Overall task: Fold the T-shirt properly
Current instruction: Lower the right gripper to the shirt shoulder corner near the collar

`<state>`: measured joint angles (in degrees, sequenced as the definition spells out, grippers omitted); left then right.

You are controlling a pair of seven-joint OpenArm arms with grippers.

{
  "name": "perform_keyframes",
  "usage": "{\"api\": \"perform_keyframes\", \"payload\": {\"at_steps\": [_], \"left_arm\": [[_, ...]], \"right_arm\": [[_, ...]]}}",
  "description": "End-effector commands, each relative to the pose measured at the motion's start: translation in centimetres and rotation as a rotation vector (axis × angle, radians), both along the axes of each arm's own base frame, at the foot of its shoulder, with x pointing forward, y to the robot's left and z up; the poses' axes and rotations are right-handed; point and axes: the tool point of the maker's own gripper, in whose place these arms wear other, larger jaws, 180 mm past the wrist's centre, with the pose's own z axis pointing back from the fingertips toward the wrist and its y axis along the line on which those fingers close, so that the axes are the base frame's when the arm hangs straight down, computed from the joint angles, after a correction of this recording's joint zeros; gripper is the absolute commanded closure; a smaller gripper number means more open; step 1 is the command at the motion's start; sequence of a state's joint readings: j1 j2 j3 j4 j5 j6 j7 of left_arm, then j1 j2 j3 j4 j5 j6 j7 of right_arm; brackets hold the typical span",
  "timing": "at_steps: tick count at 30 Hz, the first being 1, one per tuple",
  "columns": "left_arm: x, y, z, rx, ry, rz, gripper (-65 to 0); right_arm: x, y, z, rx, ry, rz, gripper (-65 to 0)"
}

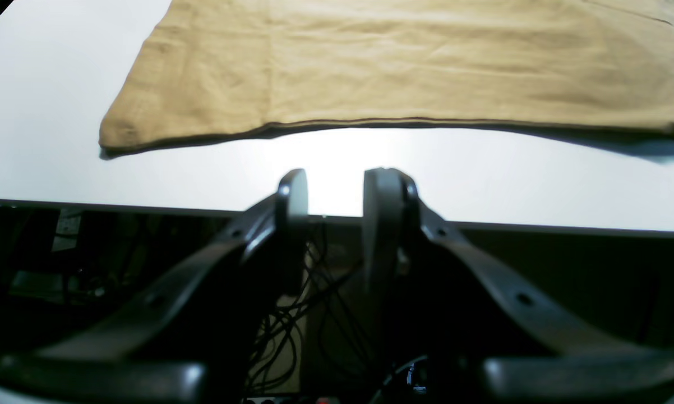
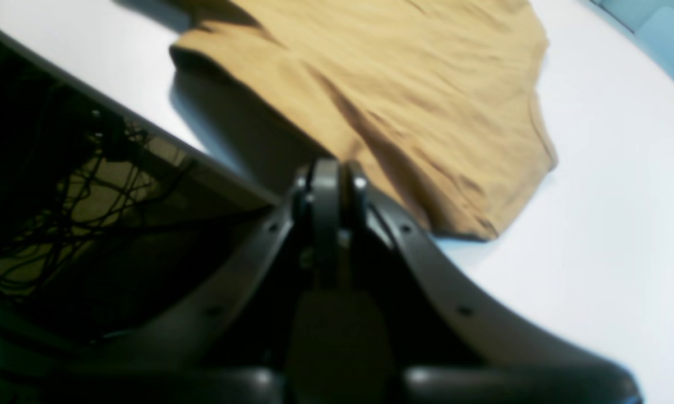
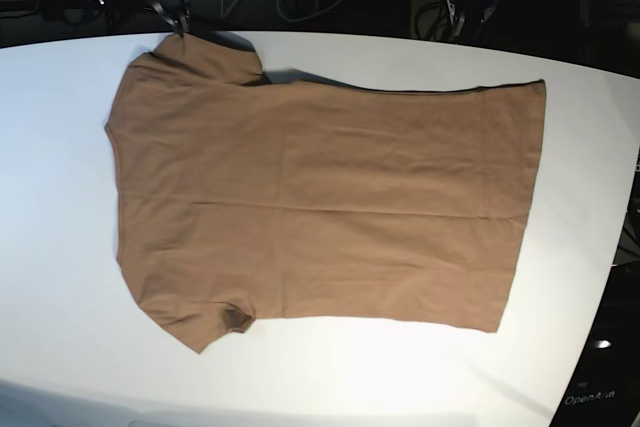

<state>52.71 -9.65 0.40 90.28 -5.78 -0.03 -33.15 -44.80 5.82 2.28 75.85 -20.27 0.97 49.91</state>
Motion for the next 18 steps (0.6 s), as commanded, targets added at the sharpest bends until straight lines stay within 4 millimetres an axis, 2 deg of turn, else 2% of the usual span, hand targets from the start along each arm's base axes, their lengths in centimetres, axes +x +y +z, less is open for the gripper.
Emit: {"api": "perform_keyframes", "payload": {"at_steps": [1,18], "left_arm": [[-0.26,-0.09,0.72,-0.004,-0.020,-0.005,-16.8],[-0.19,-0.06,0.74,-0.001,-0.021,-0.006,-16.8]], "right_arm": [[-0.21,-0.05,0.74,0.003,-0.026,0.005,-0.7],[-0.18,-0.04,0.78,0.003,-0.028,0.005,-0.7]]}}
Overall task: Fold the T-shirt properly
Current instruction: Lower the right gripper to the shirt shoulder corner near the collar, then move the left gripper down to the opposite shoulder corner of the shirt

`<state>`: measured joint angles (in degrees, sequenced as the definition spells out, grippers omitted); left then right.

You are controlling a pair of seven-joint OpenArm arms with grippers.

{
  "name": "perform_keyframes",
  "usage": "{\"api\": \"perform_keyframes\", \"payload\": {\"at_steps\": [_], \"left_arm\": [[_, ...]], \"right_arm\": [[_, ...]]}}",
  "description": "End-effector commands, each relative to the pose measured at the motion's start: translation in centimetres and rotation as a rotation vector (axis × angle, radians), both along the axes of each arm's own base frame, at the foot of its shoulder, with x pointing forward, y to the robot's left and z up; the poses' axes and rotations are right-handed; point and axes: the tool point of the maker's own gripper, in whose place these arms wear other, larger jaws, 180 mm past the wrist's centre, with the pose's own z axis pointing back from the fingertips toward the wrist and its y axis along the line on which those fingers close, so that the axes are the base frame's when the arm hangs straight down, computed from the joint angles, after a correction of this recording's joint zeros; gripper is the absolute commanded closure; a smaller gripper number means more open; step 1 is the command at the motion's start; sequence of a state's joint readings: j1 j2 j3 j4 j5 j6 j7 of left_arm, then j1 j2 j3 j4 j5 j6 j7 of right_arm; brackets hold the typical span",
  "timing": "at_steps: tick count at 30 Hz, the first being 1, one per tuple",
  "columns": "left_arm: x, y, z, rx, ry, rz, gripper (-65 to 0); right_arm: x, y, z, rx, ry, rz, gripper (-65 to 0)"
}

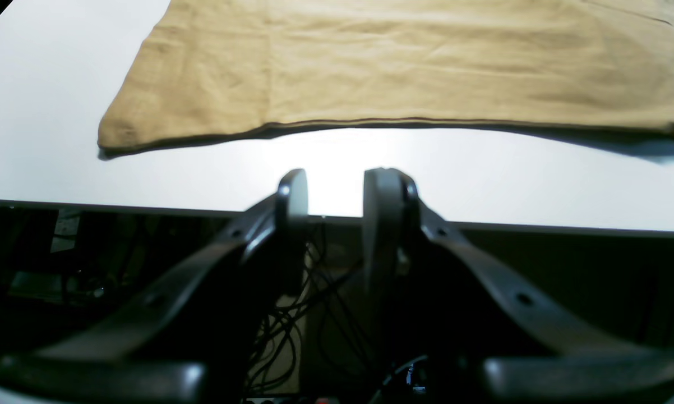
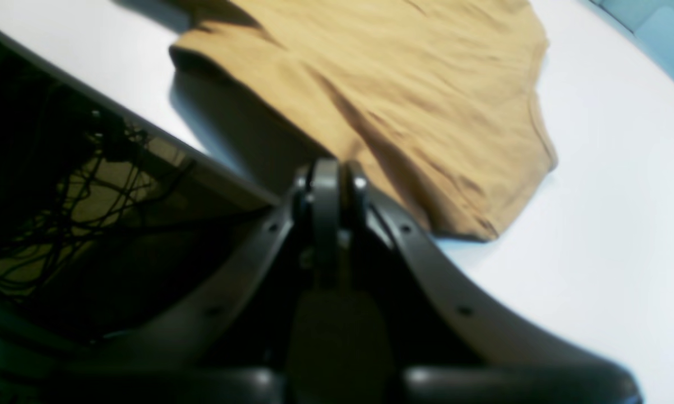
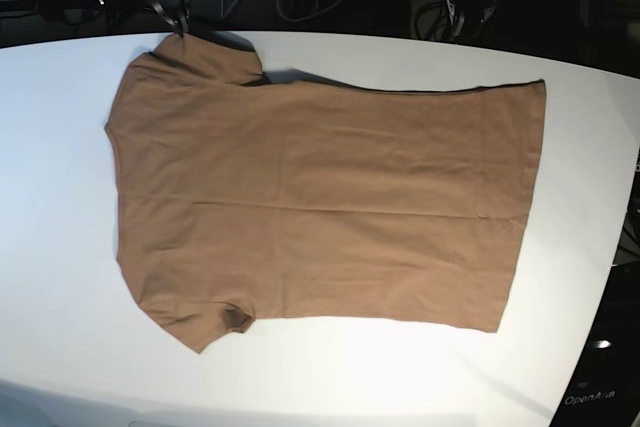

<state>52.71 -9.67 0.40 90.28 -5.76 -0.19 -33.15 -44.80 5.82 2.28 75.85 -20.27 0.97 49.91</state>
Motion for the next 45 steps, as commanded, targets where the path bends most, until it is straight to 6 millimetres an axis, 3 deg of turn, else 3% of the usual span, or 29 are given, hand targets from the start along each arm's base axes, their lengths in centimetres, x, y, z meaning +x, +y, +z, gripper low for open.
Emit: {"api": "perform_keyframes", "payload": {"at_steps": [1,13,21,45], "left_arm": [[-0.2,0.0,0.7,0.001,-0.021,-0.004,-16.8],[0.0,0.0,-0.1,0.004,0.025,-0.012,-16.8],[1.2,-0.2,1.4,-0.001,-0.010,-0.016,-16.8],[1.8,-0.2,1.2,-0.001,-0.019,-0.019,-16.9]], "right_arm": [[-0.2,0.0,0.8,0.003,-0.028,0.005,-0.7],[-0.2,0.0,0.8,0.003,-0.028,0.005,-0.7],[-0.2,0.0,0.8,0.004,-0.026,0.003,-0.7],[-0.1,0.0,0.9,0.003,-0.031,0.006,-0.7]]}}
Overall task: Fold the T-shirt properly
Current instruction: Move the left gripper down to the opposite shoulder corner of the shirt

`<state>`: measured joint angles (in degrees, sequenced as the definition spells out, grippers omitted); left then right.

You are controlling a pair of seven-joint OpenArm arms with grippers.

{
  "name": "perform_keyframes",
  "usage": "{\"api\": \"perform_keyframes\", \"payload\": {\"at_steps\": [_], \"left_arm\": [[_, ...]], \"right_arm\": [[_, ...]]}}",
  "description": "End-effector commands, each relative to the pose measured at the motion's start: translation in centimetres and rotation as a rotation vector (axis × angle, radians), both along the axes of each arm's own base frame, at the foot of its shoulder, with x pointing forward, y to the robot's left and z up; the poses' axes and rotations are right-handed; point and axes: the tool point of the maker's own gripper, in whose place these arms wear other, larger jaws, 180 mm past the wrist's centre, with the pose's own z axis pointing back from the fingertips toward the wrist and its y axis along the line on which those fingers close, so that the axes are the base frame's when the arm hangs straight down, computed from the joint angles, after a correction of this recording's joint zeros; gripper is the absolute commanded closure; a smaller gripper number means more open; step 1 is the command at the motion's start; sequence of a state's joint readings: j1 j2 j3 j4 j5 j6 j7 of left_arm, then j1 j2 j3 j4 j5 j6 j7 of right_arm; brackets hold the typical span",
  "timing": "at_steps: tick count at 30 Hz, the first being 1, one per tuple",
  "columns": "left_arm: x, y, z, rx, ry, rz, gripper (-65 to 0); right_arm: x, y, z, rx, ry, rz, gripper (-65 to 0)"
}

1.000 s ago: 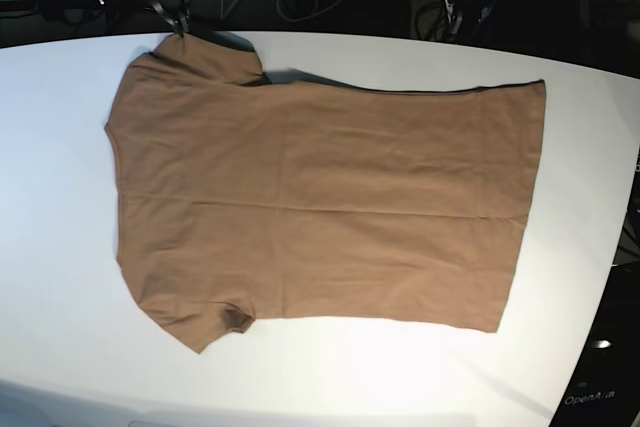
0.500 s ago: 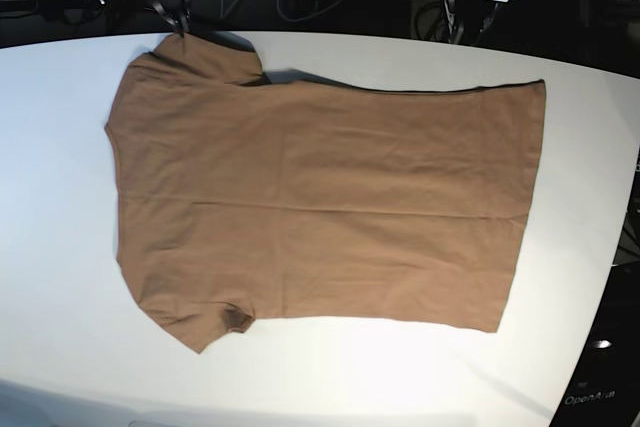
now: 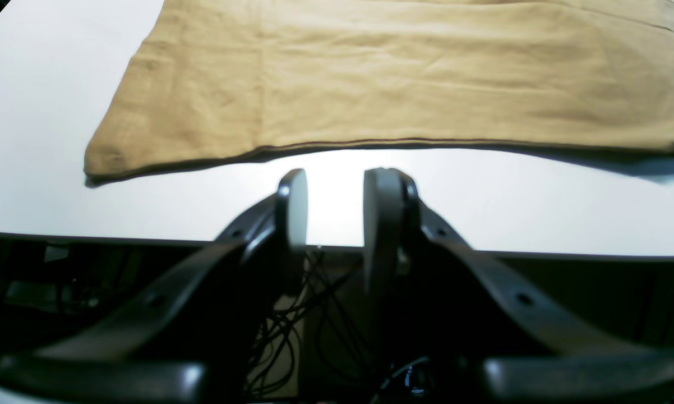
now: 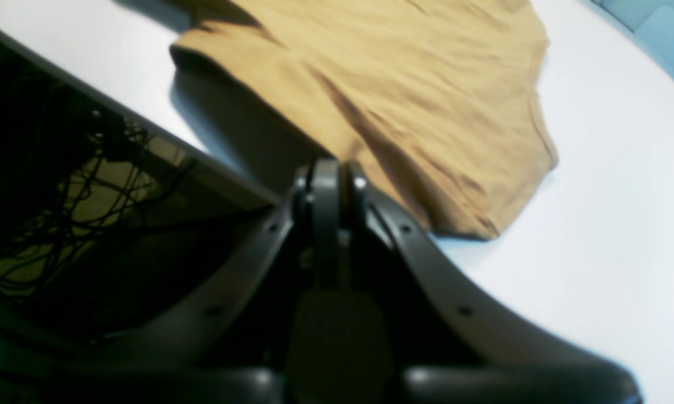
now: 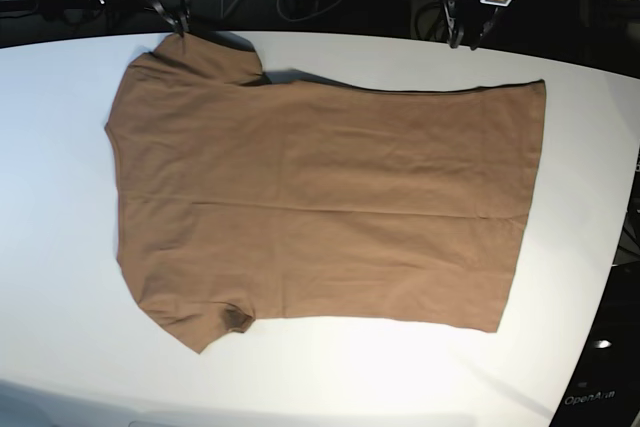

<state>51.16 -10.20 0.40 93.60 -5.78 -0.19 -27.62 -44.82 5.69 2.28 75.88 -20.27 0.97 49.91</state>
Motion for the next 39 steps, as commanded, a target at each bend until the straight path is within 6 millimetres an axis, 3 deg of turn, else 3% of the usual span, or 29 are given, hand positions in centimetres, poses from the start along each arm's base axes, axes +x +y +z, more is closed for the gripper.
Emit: {"api": "perform_keyframes", "payload": {"at_steps": [1,8,19,25,27,32,35,39], "left_arm": [[0.0,0.0,0.8,0.000,-0.032,-0.005,-16.9],[0.0,0.2,0.8,0.005,-0.031,-0.001,-16.9],[0.4,5.3,2.7,0.117,-0.072,0.090,-16.9],[0.0,6.8,2.6,0.149,-0.062,0.115,-17.0],[-0.2,7.4,2.4,0.161,-0.054,0.126,-20.2],[-0.3,10.4,2.8,0.129,-0.067,0.234,-42.3],[-0.1,11.3,2.9,0.107,-0.069,0.252,-44.6],[0.9,12.4,1.8,0.072,0.014,0.259,-44.6]], "right_arm": [[-0.1,-0.1,0.9,0.001,-0.031,0.007,-0.7],[-0.1,-0.1,0.9,0.001,-0.032,0.009,-0.7],[0.0,-0.1,0.9,0.002,-0.034,0.009,-0.7],[0.1,-0.1,0.9,0.002,-0.035,0.009,-0.7],[0.1,-0.1,0.9,0.002,-0.035,0.009,-0.7],[0.2,-0.1,0.9,0.002,-0.037,0.009,-0.7],[0.2,-0.1,0.9,0.001,-0.037,0.009,-0.7],[0.2,-0.1,0.9,0.001,-0.037,0.009,-0.7]]}}
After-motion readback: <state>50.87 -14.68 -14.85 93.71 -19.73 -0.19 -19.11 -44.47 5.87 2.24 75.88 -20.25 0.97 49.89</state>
